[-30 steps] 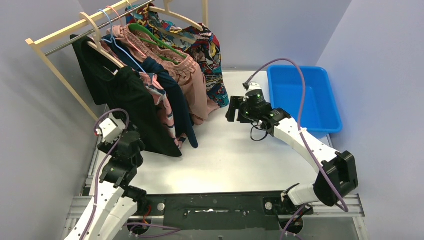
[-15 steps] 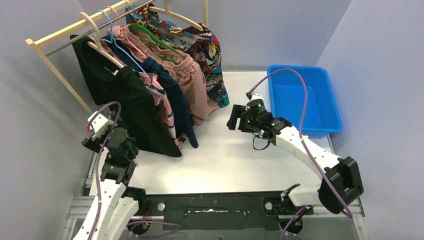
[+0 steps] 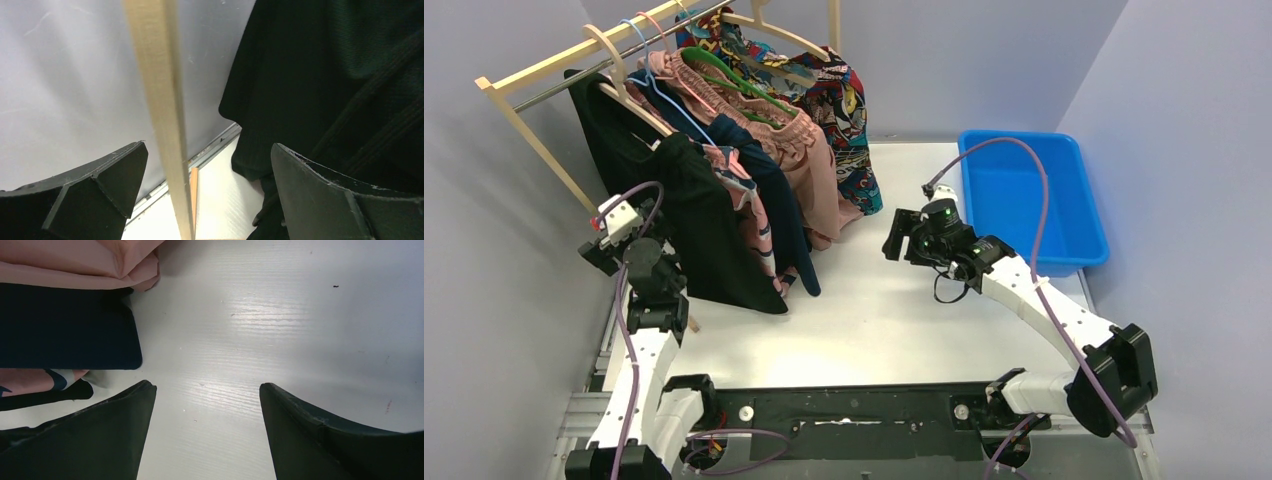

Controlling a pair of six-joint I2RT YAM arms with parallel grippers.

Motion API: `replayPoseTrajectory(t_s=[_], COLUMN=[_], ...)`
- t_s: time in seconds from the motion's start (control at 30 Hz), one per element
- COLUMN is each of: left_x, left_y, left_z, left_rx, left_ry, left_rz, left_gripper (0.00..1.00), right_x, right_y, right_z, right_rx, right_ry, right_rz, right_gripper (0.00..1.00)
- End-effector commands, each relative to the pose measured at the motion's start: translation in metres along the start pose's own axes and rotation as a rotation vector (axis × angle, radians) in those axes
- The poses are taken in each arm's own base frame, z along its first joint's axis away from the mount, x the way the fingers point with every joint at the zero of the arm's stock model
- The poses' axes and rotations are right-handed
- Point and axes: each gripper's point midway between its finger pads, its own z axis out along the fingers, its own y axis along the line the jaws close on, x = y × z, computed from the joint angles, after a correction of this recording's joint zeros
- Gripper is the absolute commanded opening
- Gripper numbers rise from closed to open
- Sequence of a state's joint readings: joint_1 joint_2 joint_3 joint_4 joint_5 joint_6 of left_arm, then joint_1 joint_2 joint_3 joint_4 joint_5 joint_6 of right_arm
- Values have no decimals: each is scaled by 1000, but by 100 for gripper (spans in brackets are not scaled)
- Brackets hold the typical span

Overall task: Remove the shorts from the hanger
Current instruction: Adjust the clothes rod at the center of the board.

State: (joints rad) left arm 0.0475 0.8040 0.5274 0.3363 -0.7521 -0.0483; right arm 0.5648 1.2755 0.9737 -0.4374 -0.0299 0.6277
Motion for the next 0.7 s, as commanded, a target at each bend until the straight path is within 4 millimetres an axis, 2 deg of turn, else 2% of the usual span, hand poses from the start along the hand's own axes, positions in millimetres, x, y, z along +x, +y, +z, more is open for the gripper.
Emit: replayPoseTrajectory(t_s=[0.0,0.2,0.27,0.5,0.67], left_x=[-31,-27,-32,-43,-39], left_y=[-31,-65,-78,-120,-144], left_z=[16,27,26,25,27], left_rx=[139,274,331,477,555], left_ry=[-97,-98,-107,-108,-83], left_rz=[1,21,12,49,68], left_gripper=[98,98,98,98,98], right_x=[-35,-43,-42,-37,-37], right_y=[21,28,30,24,20], right_z=[-23,-29,-30,-29,-31], right_rx=[-56,-79,-86,-76,-57], right_ry=[-114,-137,-140,-144,-143], right_rz=[23,25,25,31,26], right_gripper=[78,78,78,78,78])
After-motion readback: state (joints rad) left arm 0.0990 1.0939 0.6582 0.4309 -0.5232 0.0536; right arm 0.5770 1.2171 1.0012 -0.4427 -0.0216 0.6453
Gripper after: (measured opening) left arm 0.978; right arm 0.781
